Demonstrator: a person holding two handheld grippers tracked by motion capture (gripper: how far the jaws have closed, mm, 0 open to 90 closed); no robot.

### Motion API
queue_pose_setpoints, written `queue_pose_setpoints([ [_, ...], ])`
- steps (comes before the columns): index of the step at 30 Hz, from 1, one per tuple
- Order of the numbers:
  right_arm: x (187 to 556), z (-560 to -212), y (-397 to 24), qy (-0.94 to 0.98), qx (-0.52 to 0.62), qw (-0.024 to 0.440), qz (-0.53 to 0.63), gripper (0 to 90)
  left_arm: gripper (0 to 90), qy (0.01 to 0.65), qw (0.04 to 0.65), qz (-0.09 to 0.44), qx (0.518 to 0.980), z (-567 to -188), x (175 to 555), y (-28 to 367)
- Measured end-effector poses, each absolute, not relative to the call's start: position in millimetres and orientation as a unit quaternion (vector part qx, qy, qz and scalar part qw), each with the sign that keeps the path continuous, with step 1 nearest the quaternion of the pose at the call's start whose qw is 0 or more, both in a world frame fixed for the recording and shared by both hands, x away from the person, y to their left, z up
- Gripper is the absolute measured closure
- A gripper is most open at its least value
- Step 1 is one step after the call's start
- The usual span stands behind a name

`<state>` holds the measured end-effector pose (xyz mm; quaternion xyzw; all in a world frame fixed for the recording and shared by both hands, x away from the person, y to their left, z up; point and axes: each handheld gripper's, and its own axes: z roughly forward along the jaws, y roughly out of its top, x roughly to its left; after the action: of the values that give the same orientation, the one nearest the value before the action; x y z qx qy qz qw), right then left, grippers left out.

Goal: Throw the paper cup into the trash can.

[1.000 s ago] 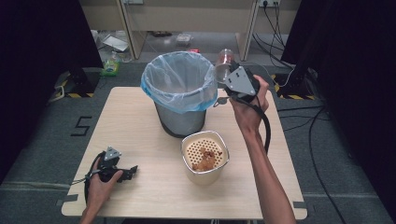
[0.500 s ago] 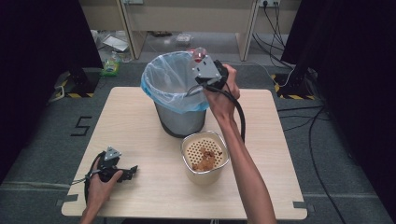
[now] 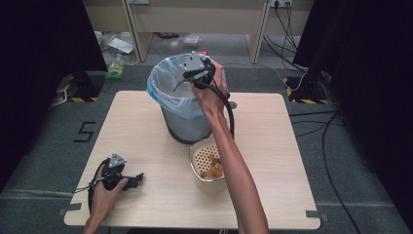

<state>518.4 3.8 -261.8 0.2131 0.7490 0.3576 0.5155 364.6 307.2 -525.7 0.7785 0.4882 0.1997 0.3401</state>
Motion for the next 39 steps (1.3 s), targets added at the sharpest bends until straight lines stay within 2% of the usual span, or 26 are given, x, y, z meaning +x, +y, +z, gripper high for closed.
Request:
queue_pose_setpoints([
  [2, 520, -263, 4, 0.753, 0.226, 0.504, 0.359, 64.9, 0.0, 0.488, 0.340, 0.200, 0.779, -526, 365, 307],
  [11, 514, -260, -33, 0.742, 0.280, 0.475, 0.381, 50.8, 0.0, 0.488, 0.340, 0.200, 0.779, -526, 365, 307],
  [26, 494, -274, -130, 0.728, 0.349, 0.433, 0.401, 44.6, 0.0, 0.488, 0.340, 0.200, 0.779, -526, 365, 307],
  [39, 463, -310, -191, 0.730, 0.381, 0.408, 0.395, 41.3, 0.0, 0.487, 0.340, 0.201, 0.779, -526, 364, 307],
])
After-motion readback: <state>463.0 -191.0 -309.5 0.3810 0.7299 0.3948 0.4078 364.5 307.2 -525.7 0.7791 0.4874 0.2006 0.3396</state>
